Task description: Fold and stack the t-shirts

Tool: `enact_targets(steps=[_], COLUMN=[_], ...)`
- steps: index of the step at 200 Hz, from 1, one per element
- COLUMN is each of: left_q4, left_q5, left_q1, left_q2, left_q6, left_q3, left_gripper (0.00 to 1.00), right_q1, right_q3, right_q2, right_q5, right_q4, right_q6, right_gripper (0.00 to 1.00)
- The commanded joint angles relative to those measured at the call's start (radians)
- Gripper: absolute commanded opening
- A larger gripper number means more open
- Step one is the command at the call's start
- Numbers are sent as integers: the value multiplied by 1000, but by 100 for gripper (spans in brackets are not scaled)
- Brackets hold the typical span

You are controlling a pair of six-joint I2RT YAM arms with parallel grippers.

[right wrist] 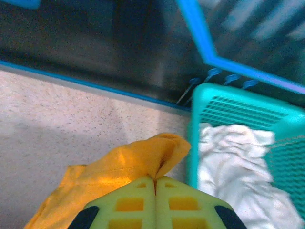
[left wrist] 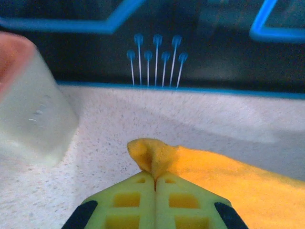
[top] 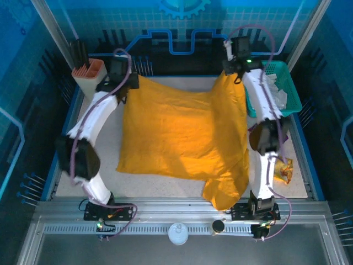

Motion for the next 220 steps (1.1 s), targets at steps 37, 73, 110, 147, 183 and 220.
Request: enact_targets(steps=[37,73,110,147,183,220], left_q4=[29,19,-33,-48,-49,-29], left_q5=[-188,-199,-217,-157,-82,-76], left_q1=[21,70,114,150,150,148], left_q2=[465,503,532,546,570,523], left_q6=[-53,-76,-82,-81,-78,-82], left_q3=[342,368,406,422,428,375], left_gripper=[0,0,0,0,0,0], right_q1=[21,19,19,19,21,23], right_q3=[260,158,165,166,159,-53], right_q2=[391,379,383,380,368,199], right_q5=[72,94,96,60,21,-64], right_q4=[152,286,304,297,251,290], right_q6=[28,61,82,113,166,245], right_gripper=[0,0,0,0,0,0])
